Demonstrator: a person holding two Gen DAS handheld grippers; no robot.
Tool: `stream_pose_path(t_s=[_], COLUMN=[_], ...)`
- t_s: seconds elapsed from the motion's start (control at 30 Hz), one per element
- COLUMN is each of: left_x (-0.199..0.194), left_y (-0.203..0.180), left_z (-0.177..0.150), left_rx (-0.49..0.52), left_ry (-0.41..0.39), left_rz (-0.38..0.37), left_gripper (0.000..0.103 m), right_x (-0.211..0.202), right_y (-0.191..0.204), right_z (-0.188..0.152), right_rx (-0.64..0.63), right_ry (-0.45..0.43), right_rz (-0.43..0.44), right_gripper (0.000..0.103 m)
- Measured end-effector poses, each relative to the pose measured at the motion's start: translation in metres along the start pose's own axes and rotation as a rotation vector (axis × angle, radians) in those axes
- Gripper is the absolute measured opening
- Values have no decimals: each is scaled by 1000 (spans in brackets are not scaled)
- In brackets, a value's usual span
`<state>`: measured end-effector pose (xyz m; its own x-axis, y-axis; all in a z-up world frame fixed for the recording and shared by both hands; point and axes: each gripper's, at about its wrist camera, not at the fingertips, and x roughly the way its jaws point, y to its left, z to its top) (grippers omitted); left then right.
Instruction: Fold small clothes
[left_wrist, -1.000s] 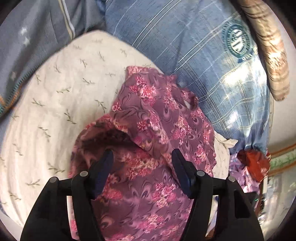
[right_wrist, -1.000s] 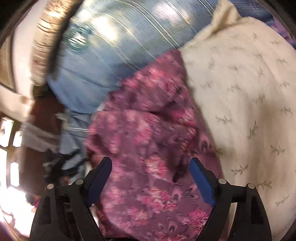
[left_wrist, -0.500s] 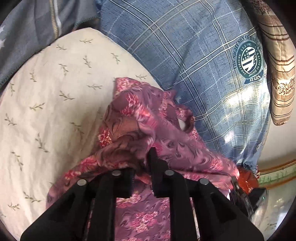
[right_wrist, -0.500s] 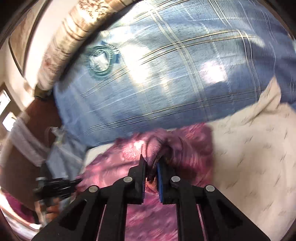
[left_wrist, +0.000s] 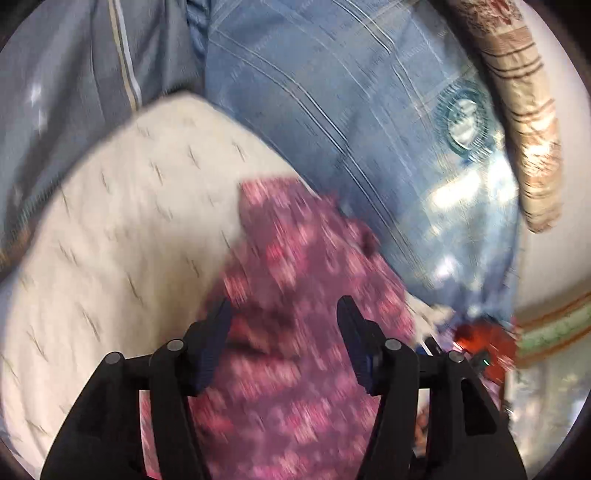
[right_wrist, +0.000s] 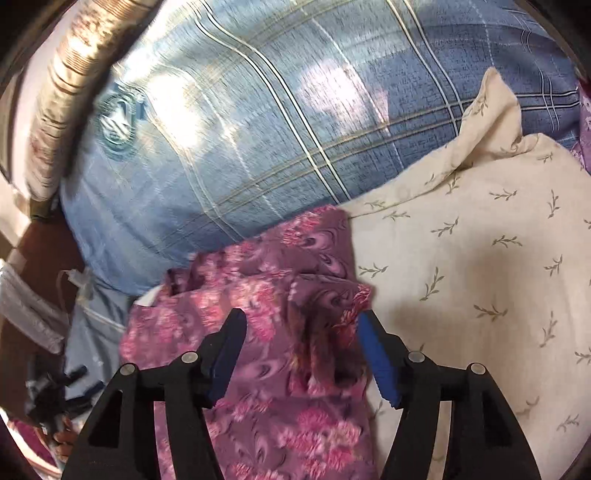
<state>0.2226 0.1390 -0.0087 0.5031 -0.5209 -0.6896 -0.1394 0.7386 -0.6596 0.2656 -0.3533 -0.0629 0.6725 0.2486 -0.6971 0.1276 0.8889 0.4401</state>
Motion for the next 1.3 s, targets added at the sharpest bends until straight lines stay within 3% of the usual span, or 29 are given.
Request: stream_pose_path(t_s=[0.03, 0.07, 0.13, 0.17, 0.23, 0.3, 0.33, 0.4, 0.5, 0.57, 0.63, 0.93, 1.07, 1.3], left_x=[10, 28, 50, 61, 80, 71, 62, 34, -14, -38, -54, -62, -47, -58], left_y=[-2, -3, 2, 3, 9, 12, 14, 16, 13, 20, 28, 54, 78, 95], left_z=[4, 7, 6, 2, -8, -11, -10, -13, -28, -46, -68, -178, -192, -210], left_rx=[9, 10, 34, 59, 86, 84, 64, 56, 151, 191, 205, 249, 191, 153], left_ry=[18, 52, 101, 114, 156, 139, 146, 135, 112, 123, 156, 292, 343, 373], left_rz=[14, 71, 133, 177, 262, 240, 214, 140, 168, 186, 210, 225, 263, 205], left_gripper=[58, 58, 57, 57, 54, 53, 52, 51, 53, 57, 59, 59, 59, 61], right_x=[10, 25, 28, 26, 36, 45, 37, 4, -48, -78, -111, -183, -183, -165], right_y=[2, 6, 13, 16, 15, 19, 24, 32, 38, 40, 33, -31, -56, -62], right_z=[-1, -4, -4, -3, -1, -3, -3, -5, -24, -47, -84, -207, -236, -264], right_rx=[-1, -14, -72, -96, -128, -182, -196, -182, -178, -202, -225, -256, -210, -177], right_ry=[27, 72, 80, 55, 89, 145, 124, 55, 18, 11, 25, 176, 229, 347], right_rz=[-13, -21, -52, -64, -127, -181, -187, -153, -45, -25, -12, -118, -129, -57], right_gripper=[64, 51, 11, 10, 11, 12, 18, 23, 26, 43, 51, 52, 52, 52])
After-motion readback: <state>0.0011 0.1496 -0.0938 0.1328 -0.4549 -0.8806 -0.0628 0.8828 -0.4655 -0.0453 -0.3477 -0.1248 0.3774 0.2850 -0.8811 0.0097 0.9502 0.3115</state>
